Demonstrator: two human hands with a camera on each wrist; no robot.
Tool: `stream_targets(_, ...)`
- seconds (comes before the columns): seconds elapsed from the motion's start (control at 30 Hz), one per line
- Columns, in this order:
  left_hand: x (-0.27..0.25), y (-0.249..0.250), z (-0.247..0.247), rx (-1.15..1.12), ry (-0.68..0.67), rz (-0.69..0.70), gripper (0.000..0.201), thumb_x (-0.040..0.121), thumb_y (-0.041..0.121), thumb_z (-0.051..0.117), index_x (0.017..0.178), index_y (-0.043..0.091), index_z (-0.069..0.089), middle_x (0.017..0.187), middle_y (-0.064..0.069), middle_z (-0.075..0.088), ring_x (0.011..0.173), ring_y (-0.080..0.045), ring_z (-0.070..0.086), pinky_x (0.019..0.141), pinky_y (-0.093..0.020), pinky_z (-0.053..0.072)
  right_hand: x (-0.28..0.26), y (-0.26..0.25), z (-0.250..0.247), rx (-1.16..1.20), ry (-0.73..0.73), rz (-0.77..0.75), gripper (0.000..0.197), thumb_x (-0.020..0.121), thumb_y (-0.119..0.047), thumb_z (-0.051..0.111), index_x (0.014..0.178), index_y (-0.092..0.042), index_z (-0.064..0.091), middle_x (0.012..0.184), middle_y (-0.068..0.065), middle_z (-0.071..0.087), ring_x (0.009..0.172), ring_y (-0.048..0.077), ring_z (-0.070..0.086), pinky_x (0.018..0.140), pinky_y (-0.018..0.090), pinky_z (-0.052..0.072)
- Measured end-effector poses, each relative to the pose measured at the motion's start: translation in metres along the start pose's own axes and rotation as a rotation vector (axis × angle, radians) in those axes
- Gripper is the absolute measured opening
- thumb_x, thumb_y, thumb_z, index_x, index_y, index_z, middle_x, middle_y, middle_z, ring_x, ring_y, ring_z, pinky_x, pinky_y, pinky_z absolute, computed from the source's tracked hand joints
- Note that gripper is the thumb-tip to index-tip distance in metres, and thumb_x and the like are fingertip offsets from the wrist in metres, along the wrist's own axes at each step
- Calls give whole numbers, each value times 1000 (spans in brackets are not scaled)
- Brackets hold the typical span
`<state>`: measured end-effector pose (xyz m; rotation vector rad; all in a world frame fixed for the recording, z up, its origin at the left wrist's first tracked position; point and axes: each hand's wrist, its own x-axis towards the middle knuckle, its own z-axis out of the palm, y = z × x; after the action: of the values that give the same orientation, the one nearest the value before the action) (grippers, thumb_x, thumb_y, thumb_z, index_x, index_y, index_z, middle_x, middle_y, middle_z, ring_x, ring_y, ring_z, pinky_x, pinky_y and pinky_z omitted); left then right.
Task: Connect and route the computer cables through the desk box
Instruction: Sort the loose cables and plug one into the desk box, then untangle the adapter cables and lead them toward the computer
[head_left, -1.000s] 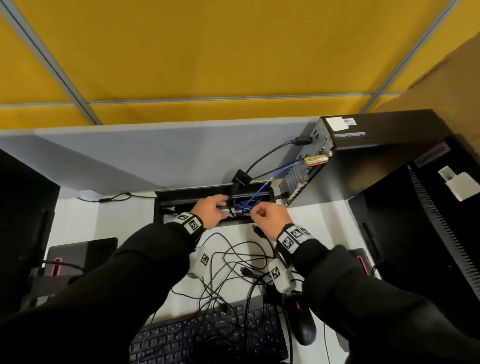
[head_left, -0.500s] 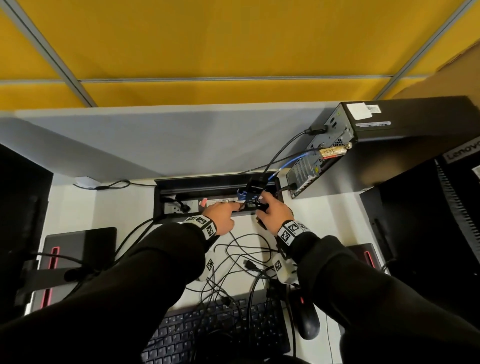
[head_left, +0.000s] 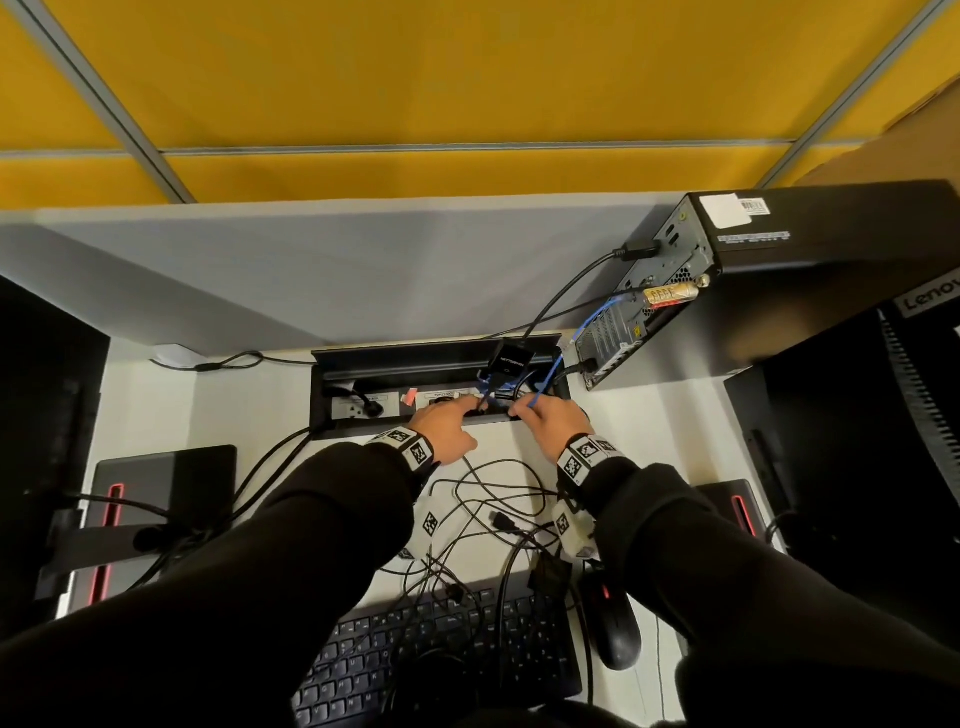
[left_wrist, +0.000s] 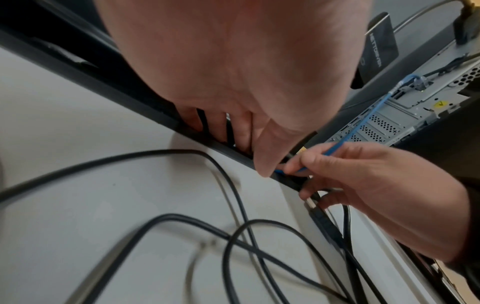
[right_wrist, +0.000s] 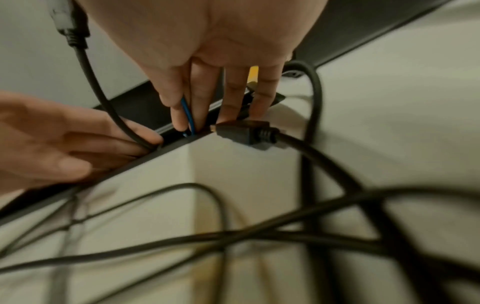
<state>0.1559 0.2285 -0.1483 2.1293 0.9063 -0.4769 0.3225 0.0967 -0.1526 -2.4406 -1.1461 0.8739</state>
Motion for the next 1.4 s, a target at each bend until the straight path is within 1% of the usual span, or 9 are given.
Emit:
stream_targets(0.1, 3, 2, -1, 28, -16, -4, 67, 91, 35, 69, 151, 38, 40, 146, -3, 56, 131, -24, 55, 114, -43, 32, 2, 11, -2, -74, 25, -44, 31, 105, -40, 45, 120, -32, 70, 115, 1, 73, 105, 25, 65, 91, 35, 52)
stream_targets(0.43, 5, 18, -9, 159, -43, -11, 71, 96, 41, 62, 158, 44, 26, 151, 0, 53, 136, -23, 51, 116, -45, 28, 21, -7, 4, -254, -100, 23, 31, 99, -33, 51, 129, -30, 60, 119, 3, 67, 107, 26, 65, 96, 45, 54)
stream_targets(0.7, 21, 13, 3, 183, -62, -67, 70, 91, 46, 65, 154, 40, 36, 150, -1, 53, 139, -25, 47, 118, -49, 23, 29, -11, 10, -290, -195, 52, 37, 93, -23, 54, 129, -26, 59, 137, 2, 51, 121, 28, 56, 106, 48, 46)
stream_targets(0.9, 8, -4, 3, 223, 20, 25, 71, 92, 40, 64, 156, 29, 36, 157, -4, 47, 141, -26, 45, 120, -46, 26, 19, 1, 7, -138, -122, 0, 35, 98, -22, 53, 131, -28, 58, 140, 2, 53, 123, 25, 56, 108, 40, 45)
stream_targets(1.03, -13, -21, 3, 147, 106, 120, 69, 93, 29, 64, 156, 28, 38, 159, -4, 43, 147, -27, 38, 127, -49, 14, 2, 4, 9, -39, -61, -47, 44, 98, -16, 54, 141, -22, 56, 147, 4, 50, 125, 27, 57, 109, 36, 44)
stream_targets(1.13, -35, -29, 1, 62, 212, 119, 58, 95, 32, 65, 150, 29, 48, 157, -1, 44, 151, -30, 30, 123, -50, 26, -10, 4, 5, 124, 38, 8, 39, 96, -13, 57, 134, -19, 64, 140, 5, 55, 114, 25, 63, 106, 33, 47)
stream_targets(1.27, -67, -38, 5, -3, 319, 64, 26, 91, 43, 68, 114, 31, 64, 131, -1, 62, 126, -23, 56, 104, -45, 47, -41, -4, -8, 118, 114, -10, 10, 94, -28, 63, 94, -23, 72, 101, -1, 63, 94, 22, 64, 86, 32, 52)
stream_targets(1.33, -84, -40, 9, -15, 230, -40, 23, 90, 47, 68, 99, 27, 65, 107, 2, 69, 104, -21, 63, 91, -38, 53, -60, -12, -11, 58, -34, 12, 18, 93, -35, 64, 89, -19, 71, 85, -1, 69, 85, 23, 68, 73, 29, 53)
stream_targets(1.4, -102, -43, 15, -4, 164, -90, 28, 88, 51, 70, 89, 24, 68, 93, 5, 69, 94, -20, 64, 85, -35, 54, -78, -18, -7, -27, -344, 93, 31, 90, -45, 69, 91, -14, 73, 81, 2, 74, 75, 22, 72, 65, 30, 57)
